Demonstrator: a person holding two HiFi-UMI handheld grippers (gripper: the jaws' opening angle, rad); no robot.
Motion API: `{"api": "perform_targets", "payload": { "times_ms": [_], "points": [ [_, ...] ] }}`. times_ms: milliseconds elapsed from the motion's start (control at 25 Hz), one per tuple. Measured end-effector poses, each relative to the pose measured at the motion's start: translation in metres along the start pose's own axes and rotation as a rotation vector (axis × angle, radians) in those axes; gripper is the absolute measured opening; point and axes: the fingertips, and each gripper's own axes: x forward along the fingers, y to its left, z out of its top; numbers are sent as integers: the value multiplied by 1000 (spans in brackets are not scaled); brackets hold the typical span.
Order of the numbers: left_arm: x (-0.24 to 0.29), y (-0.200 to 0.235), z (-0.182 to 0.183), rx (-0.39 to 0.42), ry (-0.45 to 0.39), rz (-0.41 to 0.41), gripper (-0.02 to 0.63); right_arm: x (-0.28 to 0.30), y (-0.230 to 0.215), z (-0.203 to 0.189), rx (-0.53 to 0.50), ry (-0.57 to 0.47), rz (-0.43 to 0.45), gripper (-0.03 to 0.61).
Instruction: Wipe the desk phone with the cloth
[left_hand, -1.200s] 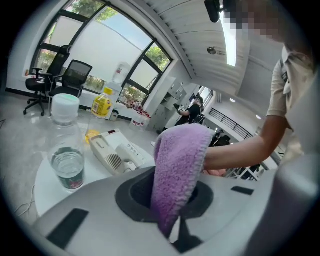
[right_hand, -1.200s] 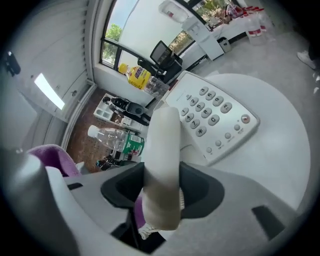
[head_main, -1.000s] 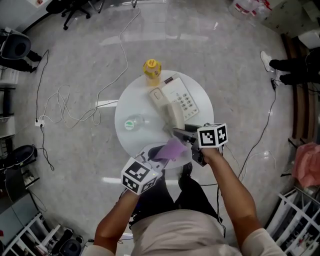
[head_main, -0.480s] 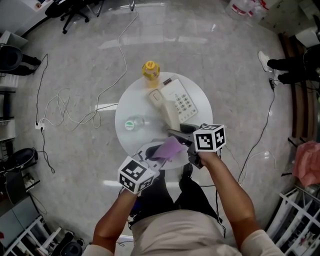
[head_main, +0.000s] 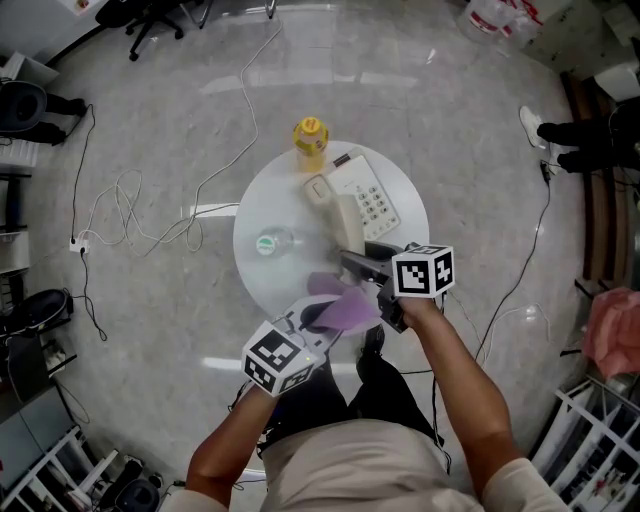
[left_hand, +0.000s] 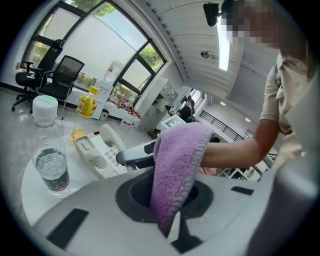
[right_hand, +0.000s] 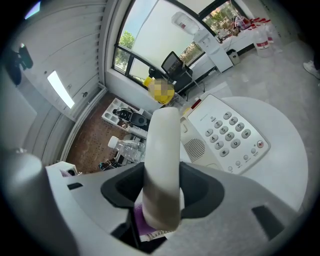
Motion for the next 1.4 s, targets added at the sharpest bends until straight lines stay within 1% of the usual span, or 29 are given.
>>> {"api": "perform_targets", "payload": {
  "times_ms": [120, 400, 680, 880, 1000, 1120, 1240, 1400],
  "points": [
    [-3, 7, 5, 5, -12, 19, 35, 1, 6, -2, -10, 8, 10, 202],
    [-8, 40, 21, 13, -34, 91, 35, -4, 21, -17, -34, 44, 48, 202],
    [-2, 56, 30, 23, -49, 127, 37, -7, 23, -32, -17, 64, 71, 202],
    [2, 48, 31, 3, -62, 106, 36, -10, 17, -26, -10, 49, 57, 202],
    [3, 37, 30, -2, -66, 76, 35, -12, 11, -18, 21, 20, 55, 202],
    [5, 23, 26, -2, -55, 41, 35, -13, 8, -9, 51, -9, 55, 202],
    [6, 12, 19, -8, -38, 14, 35, -11, 6, -3, 60, -22, 53, 202],
    [5, 5, 8, -24, -25, 2, 35, -9, 6, -2, 68, -21, 57, 202]
  ]
}}
